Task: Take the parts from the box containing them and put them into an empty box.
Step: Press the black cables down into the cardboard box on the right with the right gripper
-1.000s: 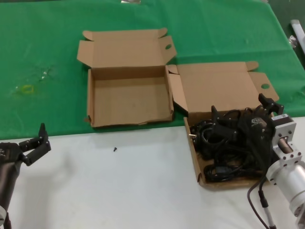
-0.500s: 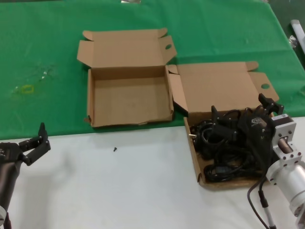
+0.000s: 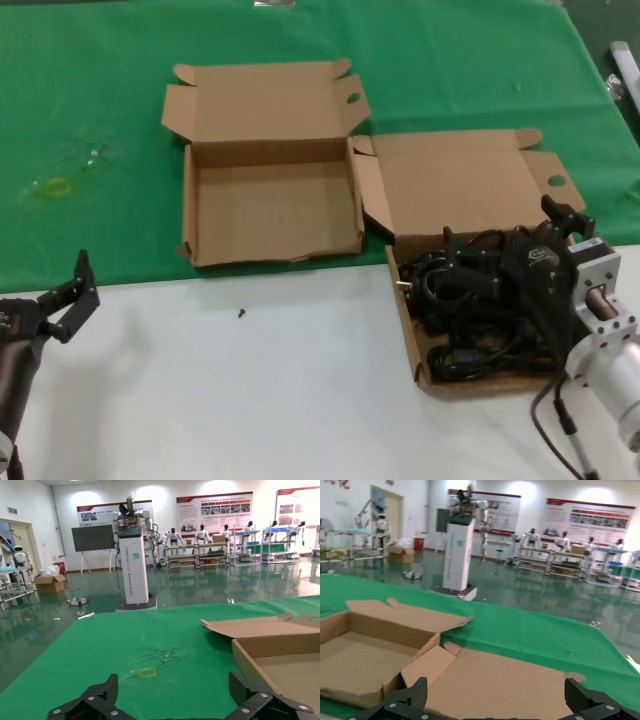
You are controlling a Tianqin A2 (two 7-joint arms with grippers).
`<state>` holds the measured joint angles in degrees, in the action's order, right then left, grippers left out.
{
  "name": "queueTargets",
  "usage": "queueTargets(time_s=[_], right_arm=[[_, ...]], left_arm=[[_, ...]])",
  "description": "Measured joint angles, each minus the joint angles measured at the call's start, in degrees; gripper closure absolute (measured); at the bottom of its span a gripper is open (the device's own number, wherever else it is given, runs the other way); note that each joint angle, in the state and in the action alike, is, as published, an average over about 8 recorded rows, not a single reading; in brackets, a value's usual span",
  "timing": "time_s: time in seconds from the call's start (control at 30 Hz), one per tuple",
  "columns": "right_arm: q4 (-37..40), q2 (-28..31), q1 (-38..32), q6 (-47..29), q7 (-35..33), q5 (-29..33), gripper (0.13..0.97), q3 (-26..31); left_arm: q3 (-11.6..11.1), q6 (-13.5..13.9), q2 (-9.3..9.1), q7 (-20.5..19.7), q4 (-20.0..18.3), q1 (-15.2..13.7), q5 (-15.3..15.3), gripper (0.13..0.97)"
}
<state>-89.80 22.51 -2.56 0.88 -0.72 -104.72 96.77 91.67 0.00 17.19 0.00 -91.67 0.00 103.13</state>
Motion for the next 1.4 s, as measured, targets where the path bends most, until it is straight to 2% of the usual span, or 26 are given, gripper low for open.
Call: queueTargets(time_s=[0.1, 0.3, 0.37, 0.5, 0.67, 0.77, 0.8, 1.07, 1.4], right_arm=[[-0.25, 3.43, -0.43, -0.06, 0.55, -0.89, 0.129, 1.87], [-0.86, 11.31, -1.95, -4.03, 2.47, -1.04, 0.129, 4.21], [-1.13, 13.93, -2.63, -6.43, 3.11, -0.91, 0.129, 4.48], [-1.22, 18.39, -4.39, -12.17, 3.67, -0.62, 0.129, 4.41], [-0.37, 23.02, -7.58, -20.53, 2.57, -0.21, 0.129, 4.32], [0.25, 25.24, -9.8, -25.73, 0.82, -0.05, 0.129, 4.39], [0.49, 25.84, -10.56, -27.37, 0.1, 0.01, 0.129, 4.44], [3.83, 29.56, -18.35, -41.34, -7.32, 1.19, 0.129, 6.16], [11.2, 31.26, -28.23, -57.97, -19.07, 4.3, 0.129, 10.6]], left_arm=[[0.0, 0.0, 0.0, 0.0, 0.0, 0.0, 0.0, 0.294], [0.0, 0.0, 0.0, 0.0, 0.0, 0.0, 0.0, 0.435], [0.0, 0.0, 0.0, 0.0, 0.0, 0.0, 0.0, 0.482], [0.0, 0.0, 0.0, 0.0, 0.0, 0.0, 0.0, 0.482], [0.0, 0.0, 0.0, 0.0, 0.0, 0.0, 0.0, 0.62], [0.0, 0.0, 0.0, 0.0, 0.0, 0.0, 0.0, 0.703], [0.0, 0.0, 0.0, 0.0, 0.0, 0.0, 0.0, 0.703], [0.0, 0.0, 0.0, 0.0, 0.0, 0.0, 0.0, 0.857], [0.0, 0.0, 0.0, 0.0, 0.0, 0.0, 0.0, 0.94]])
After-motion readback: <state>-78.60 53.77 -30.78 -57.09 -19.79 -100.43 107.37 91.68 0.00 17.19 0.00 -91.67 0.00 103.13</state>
